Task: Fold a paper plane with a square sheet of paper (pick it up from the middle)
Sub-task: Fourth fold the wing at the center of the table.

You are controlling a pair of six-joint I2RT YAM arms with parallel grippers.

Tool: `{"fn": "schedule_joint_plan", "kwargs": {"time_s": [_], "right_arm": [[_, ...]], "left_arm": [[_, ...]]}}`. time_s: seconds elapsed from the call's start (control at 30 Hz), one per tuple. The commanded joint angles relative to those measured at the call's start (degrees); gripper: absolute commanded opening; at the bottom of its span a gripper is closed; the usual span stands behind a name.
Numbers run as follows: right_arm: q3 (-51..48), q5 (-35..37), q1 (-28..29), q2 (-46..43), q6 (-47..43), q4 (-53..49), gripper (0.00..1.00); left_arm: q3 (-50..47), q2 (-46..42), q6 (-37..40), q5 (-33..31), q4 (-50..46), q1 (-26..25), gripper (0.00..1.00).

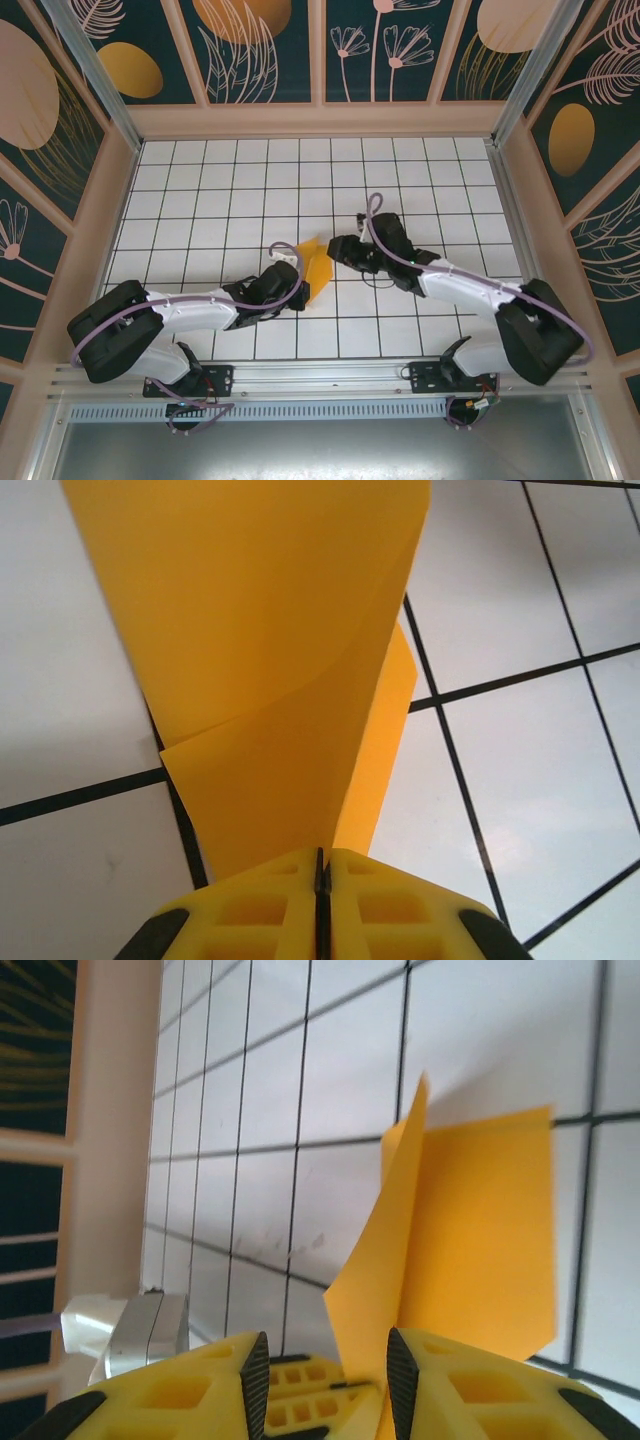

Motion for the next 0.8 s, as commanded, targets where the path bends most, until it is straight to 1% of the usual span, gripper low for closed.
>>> {"fn": "schedule_joint_plan", "kwargs": {"time_s": [0.0, 0.1, 0.13, 0.17, 0.23, 0.37, 0.43, 0.53, 0.57, 0.7, 0.77], "right_arm": [[-5.6, 12.9, -0.3, -5.6, 1.5, 2.4, 0.41], [-11.0, 20.2, -0.2, -11.0, 1.6, 10.0, 0.43], [-12.1, 21.2, -0.2, -12.2, 1.2, 11.8, 0.43], [-12.6, 20.3, -0.4, -13.0, -0.5, 13.3, 0.43], [-11.5, 15.0, -0.7, -12.2, -3.8, 13.3, 0.42], [-6.2, 1.9, -0.5, -4.9, -6.9, 9.7, 0.34], [-4.9, -2.2, 0.5, -1.2, -7.0, 9.8, 0.32], [-3.4, -4.9, 2.8, 3.1, -6.7, 10.2, 0.30], [-3.1, -6.0, 3.6, 4.4, -6.7, 10.9, 0.28], [-1.4, -7.2, 6.3, 8.3, -5.5, 13.6, 0.24], [0.0, -7.7, 7.2, 10.8, -4.9, 14.0, 0.19]], "left_arm": [[-1.8, -1.4, 1.4, 4.1, 4.0, 1.4, 0.10], [-3.5, -2.0, 1.5, 8.1, 6.5, 3.2, 0.10], [-4.0, -2.1, 1.4, 9.0, 7.2, 3.5, 0.10], [-4.7, -2.3, 1.2, 9.7, 8.0, 4.0, 0.10], [-6.5, -2.5, 0.5, 11.8, 10.3, 5.2, 0.10], [-9.7, -2.8, -0.1, 17.3, 15.5, 7.5, 0.10], [-10.2, -2.4, 0.1, 19.6, 17.0, 8.3, 0.10], [-10.8, -2.4, 0.0, 20.8, 17.6, 9.4, 0.10], [-11.2, -2.5, -0.2, 21.0, 18.0, 9.7, 0.10], [-12.3, -2.0, -1.7, 22.2, 19.9, 10.5, 0.09], [-12.7, -1.4, -2.3, 23.6, 21.3, 11.3, 0.09]]}}
